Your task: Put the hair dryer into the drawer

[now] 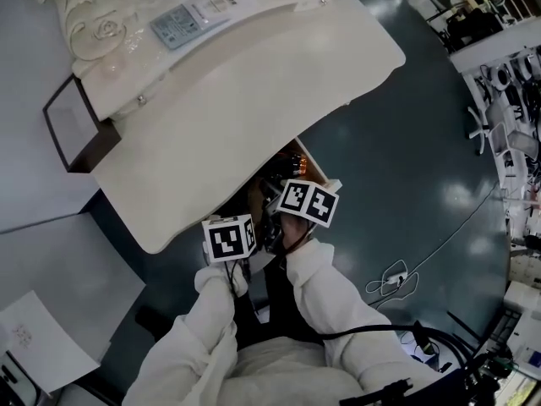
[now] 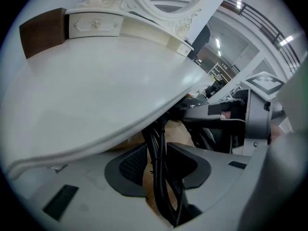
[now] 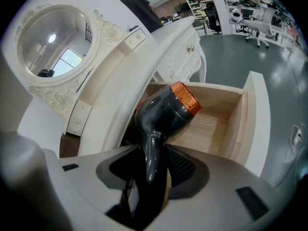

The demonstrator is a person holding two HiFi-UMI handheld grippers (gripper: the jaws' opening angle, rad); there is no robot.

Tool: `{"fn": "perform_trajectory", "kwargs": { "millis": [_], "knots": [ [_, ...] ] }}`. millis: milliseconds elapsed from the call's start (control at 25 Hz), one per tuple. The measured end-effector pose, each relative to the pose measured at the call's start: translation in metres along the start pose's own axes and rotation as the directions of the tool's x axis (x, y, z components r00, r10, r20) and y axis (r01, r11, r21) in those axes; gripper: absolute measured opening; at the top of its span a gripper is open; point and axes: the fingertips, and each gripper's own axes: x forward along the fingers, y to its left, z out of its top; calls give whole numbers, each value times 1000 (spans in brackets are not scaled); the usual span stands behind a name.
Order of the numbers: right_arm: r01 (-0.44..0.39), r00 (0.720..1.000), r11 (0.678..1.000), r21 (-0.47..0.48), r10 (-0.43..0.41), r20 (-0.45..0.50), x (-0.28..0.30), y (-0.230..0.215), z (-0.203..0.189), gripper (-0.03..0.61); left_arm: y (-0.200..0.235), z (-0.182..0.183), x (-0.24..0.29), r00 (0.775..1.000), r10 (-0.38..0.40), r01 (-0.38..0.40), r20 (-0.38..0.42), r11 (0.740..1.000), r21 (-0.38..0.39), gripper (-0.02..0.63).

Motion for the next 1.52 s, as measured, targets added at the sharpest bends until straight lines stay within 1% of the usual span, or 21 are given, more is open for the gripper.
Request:
{"fn": "perform_trajectory", "kwargs": {
  "millis": [160,240,280,320,400,440,480,600,680,760,840,920,1000,1080,1160,1240,1320,1440,1520],
  "knots": [
    [-12,999,999,39,13,-39,3,-3,1,230,1,1,5,1000,19,-19,14,1000,-2,127],
    [-13,999,998,57,15,-50,3,-5,0,230,1,2,6,999,32,-32,21,999,12,127],
    [-15,998,997,80,20,-55,3,-6,-2,230,1,1,7,999,38,-39,23,999,24,127],
    [-20,998,993,120,28,-60,4,-8,-4,230,1,1,8,999,45,-46,23,998,37,127],
    [-35,997,973,229,49,-57,6,-12,-11,229,2,-1,8,998,57,-58,25,997,57,124],
    [-41,997,962,269,55,-47,5,-14,-13,229,3,-1,8,998,59,-60,27,996,59,124],
    [-44,998,956,289,56,-34,4,-15,-14,227,3,-2,7,998,57,-59,30,997,57,124],
    [-38,999,958,285,43,-12,3,-15,-13,227,7,-3,7,998,52,-53,26,998,34,124],
    [-19,999,957,290,30,-33,8,-16,-14,227,10,-3,10,999,47,-47,14,999,6,124],
    [13,997,963,269,9,-79,10,-17,-16,229,11,-5,10,999,44,-44,11,999,-6,124],
    [42,992,975,217,-15,-124,9,-18,-18,229,11,-6,9,999,43,-43,17,999,-2,126],
    [51,989,985,167,-26,-148,8,-16,-19,232,11,-6,9,999,43,-43,23,999,0,126],
    [51,989,993,107,-36,-143,5,-14,-16,241,13,-6,10,998,60,-60,25,998,7,126],
    [64,992,998,19,-62,-108,-2,-13,-7,251,20,-7,11,995,97,-98,26,995,18,120],
    [66,994,997,-35,-69,-82,-10,-12,3,255,27,-6,12,993,115,-115,29,993,-8,98],
    [57,996,998,-32,-59,-71,-17,-13,11,255,31,-5,11,993,110,-108,35,992,-61,94],
    [56,996,998,-25,-58,-63,-23,-18,17,255,32,-4,12,992,119,-116,36,990,-80,94],
    [63,996,997,-36,-65,-53,-30,-27,19,255,29,-5,16,989,143,-142,31,989,-46,94],
    [68,996,995,-73,-71,-49,-34,-30,17,255,24,-2,21,987,155,-155,36,988,-3,94]
  ]
}}
